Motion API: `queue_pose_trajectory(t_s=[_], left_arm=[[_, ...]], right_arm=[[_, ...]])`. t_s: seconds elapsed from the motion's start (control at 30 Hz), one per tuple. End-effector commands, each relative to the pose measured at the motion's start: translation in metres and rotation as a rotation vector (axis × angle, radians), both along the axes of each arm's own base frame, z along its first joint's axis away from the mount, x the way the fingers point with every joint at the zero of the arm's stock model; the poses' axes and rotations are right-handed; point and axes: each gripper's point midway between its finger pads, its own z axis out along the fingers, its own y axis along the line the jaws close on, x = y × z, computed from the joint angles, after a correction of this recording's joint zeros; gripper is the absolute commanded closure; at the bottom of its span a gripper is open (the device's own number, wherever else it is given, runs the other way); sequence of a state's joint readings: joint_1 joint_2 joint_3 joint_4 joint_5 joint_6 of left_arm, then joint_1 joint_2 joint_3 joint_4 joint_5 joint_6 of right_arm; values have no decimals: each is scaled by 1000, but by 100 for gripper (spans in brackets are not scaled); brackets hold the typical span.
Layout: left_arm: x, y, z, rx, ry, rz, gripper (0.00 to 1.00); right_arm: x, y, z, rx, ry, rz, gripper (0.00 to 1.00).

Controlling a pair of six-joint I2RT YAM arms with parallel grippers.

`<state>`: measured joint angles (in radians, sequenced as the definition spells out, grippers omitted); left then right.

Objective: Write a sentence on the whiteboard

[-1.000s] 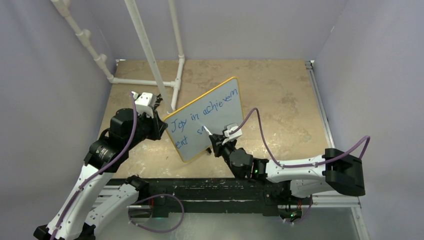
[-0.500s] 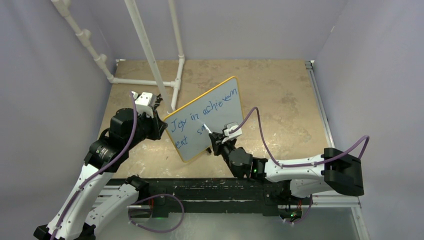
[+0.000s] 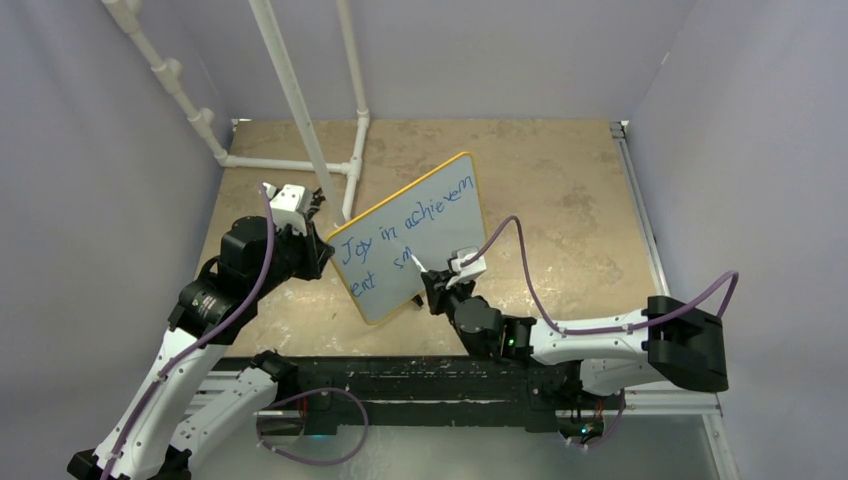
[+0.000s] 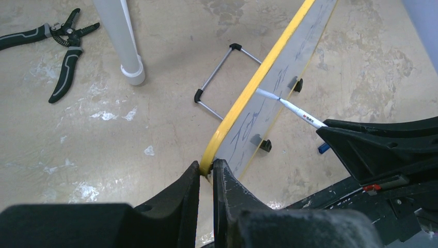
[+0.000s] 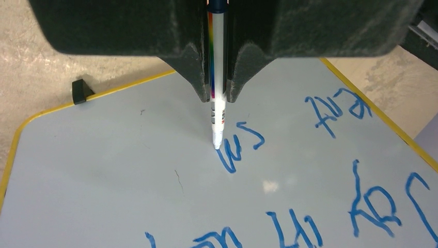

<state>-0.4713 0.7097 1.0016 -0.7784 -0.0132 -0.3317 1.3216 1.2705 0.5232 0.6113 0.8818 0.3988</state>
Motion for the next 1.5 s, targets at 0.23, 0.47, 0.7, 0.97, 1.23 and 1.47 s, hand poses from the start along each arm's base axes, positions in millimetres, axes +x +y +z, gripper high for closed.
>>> queue_pose_trajectory(t_s=[0.23,0.47,0.7,0.97,1.23,1.47], left_arm=[[1,-2,15,-35,-27,2,100],[0,-2,14,-35,-25,2,100],[0,-2,14,-37,-23,4,100],[0,-2,13,-35,-20,4,100],[0,-2,13,-31,-19,4,100],[0,-2,14,-33,-22,6,100]], right_arm=[[0,-19,5,35,15,-34,100],[4,-22,19,42,-30,-27,100],[15,-22,29,56,-65,-28,100],[15,-17,36,63,-89,0,100],[15,-18,30,62,-71,-9,100],[12,-18,12,55,-19,-7,100]])
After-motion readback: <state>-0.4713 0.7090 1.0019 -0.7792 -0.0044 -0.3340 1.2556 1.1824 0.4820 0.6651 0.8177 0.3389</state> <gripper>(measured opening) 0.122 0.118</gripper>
